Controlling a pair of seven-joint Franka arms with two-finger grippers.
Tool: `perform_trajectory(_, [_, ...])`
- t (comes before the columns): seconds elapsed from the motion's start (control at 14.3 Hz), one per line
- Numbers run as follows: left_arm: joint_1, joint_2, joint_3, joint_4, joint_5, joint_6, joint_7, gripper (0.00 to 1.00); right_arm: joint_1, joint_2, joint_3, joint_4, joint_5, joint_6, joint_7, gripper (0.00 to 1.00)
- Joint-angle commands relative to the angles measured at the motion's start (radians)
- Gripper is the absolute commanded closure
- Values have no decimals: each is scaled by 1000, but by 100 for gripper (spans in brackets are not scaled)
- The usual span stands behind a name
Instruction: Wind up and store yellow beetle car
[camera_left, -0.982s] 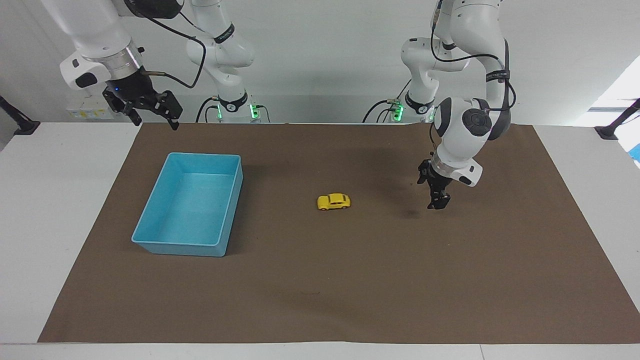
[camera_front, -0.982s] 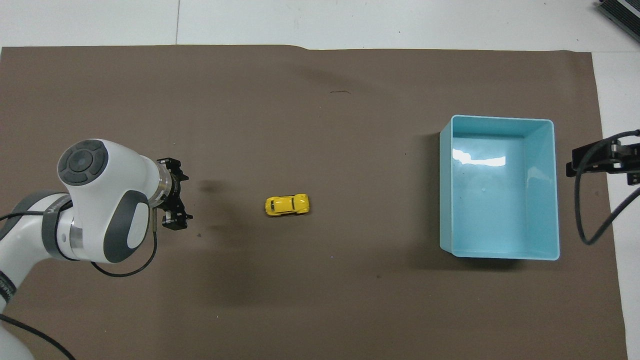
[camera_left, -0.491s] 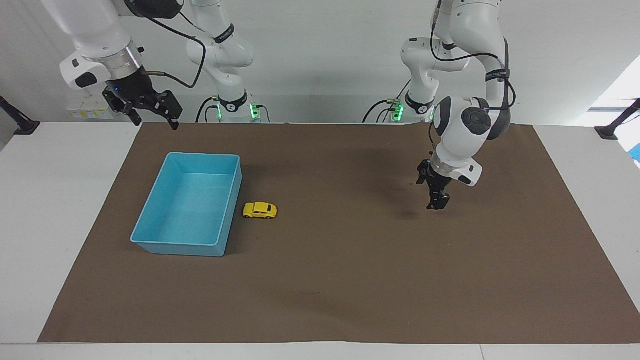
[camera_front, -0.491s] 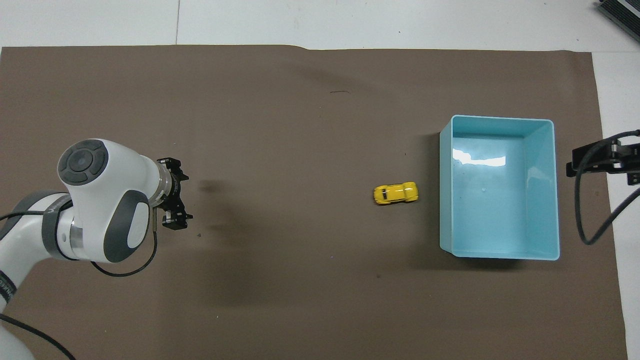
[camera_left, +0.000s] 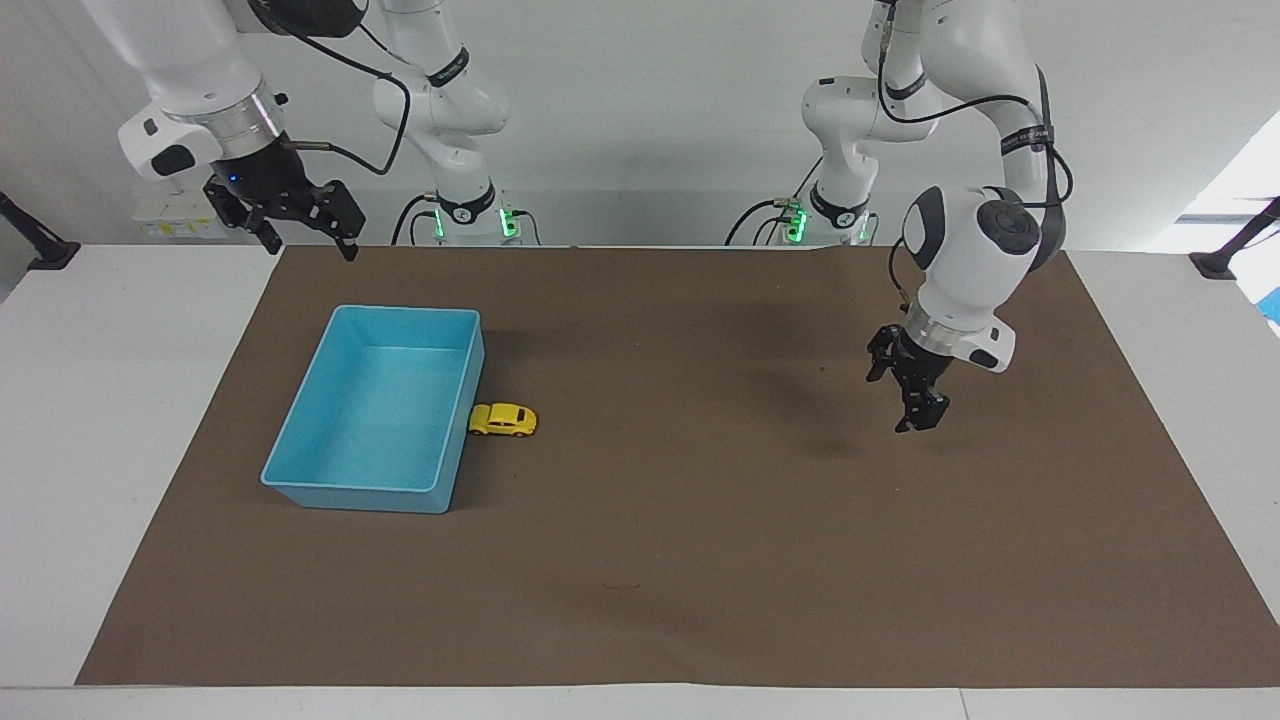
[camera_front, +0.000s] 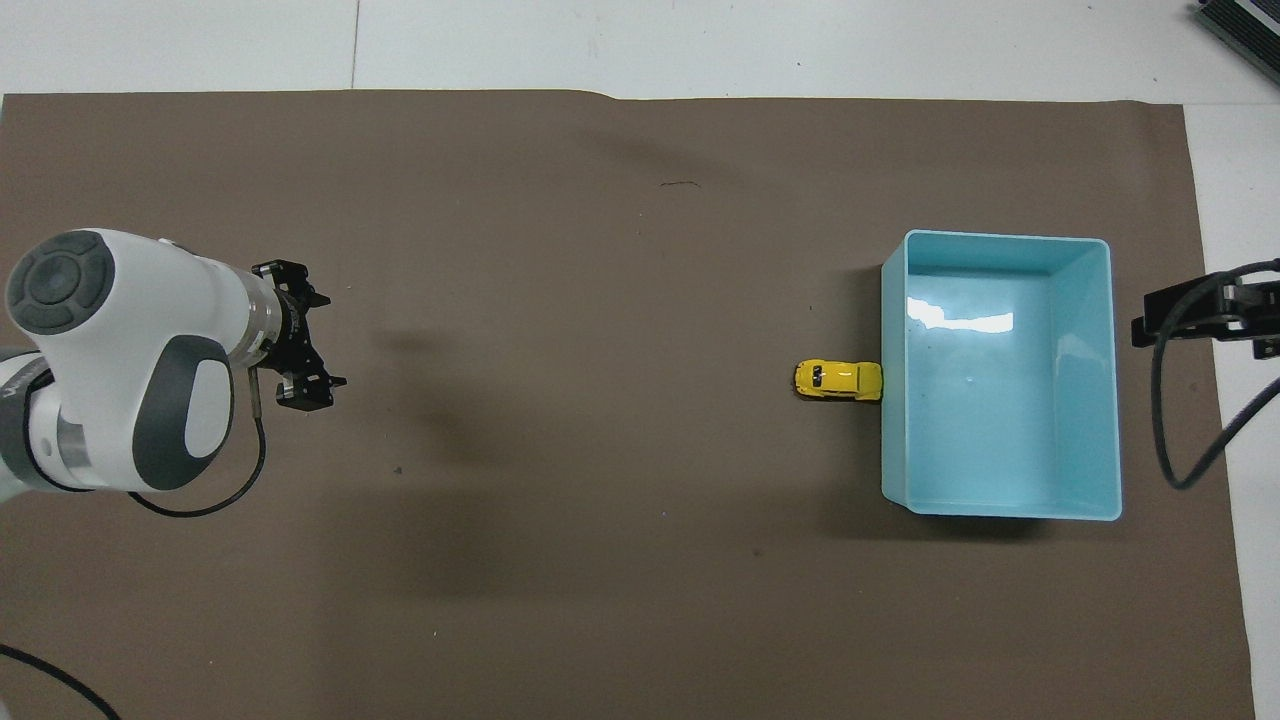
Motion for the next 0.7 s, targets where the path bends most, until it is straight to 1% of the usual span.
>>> perform_trajectory(0.0, [16,1,-11,45,14,-30,2,0,20,-4,6,-33,22,41,-22,0])
perform_trajectory(0.14, [18,-9,-10,94,14,-67,2,0,51,4,6,-44,22,68,48,0])
perform_trajectory(0.35, [42,-32,-10,177,13,-111,2,0,85,7,6,-87,22,133,168,0])
perform_trajectory(0.63, [67,-32,-7,287,13,-183,2,0,125,50,6,-102,9,177,311,0])
